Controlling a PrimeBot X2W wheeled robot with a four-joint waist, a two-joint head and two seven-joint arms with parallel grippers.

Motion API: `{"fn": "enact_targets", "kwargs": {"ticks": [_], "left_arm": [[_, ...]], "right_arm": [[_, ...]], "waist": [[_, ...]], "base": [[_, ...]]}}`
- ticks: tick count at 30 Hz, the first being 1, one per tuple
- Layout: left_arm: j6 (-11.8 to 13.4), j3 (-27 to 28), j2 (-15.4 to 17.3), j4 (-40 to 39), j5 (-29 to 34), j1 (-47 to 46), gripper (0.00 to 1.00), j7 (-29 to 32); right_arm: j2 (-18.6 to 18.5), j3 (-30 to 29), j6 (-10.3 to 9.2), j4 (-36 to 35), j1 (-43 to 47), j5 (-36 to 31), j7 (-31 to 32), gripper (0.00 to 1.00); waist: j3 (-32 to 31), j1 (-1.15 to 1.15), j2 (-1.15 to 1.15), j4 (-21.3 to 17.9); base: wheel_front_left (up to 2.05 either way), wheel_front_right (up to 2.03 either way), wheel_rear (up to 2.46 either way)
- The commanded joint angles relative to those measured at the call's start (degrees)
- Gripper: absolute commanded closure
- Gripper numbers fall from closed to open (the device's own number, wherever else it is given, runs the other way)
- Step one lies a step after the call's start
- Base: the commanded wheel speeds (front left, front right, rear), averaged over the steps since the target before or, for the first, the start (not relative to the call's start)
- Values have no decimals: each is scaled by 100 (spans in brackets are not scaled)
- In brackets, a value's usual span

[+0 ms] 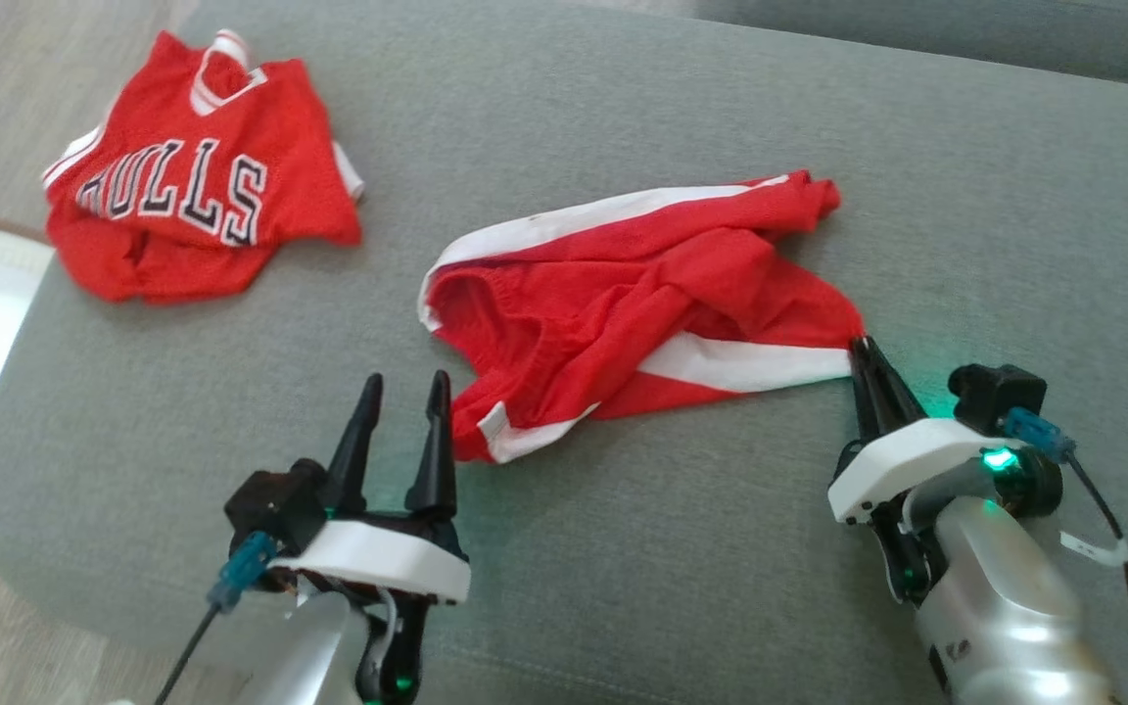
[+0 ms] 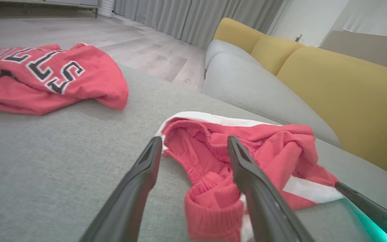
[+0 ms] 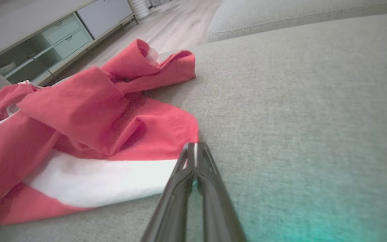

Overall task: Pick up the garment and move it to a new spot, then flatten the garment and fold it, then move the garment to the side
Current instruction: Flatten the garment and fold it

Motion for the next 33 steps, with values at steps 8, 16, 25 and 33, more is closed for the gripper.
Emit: {"fn": "enact_targets", "kwargs": {"ticks": [8,16,25,33], "left_arm": [[-106,-44,34,-287,-89,94,0,-54],[-138,-162,34,-155,-165,262,0,-54],[-81,-49,34,1,113,449,0,-54],[459,643,34,-232,1263,802,0,-54]], "right_arm": [[58,-384,20,-668,657,-168,-31,100],[48,-747,20,-1154,1265,-511,-31,100],[56,-995,20,-2394,1670,-1112,-31,0],[58,-667,20,-3037,2045,-1111,-31,0]], "waist": [[-293,0,0,-648],[-537,0,0,-1231],[-649,0,0,-1432],[-876,0,0,-1509]], "base": [[0,0,0],[0,0,0],[0,0,0],[0,0,0]]}}
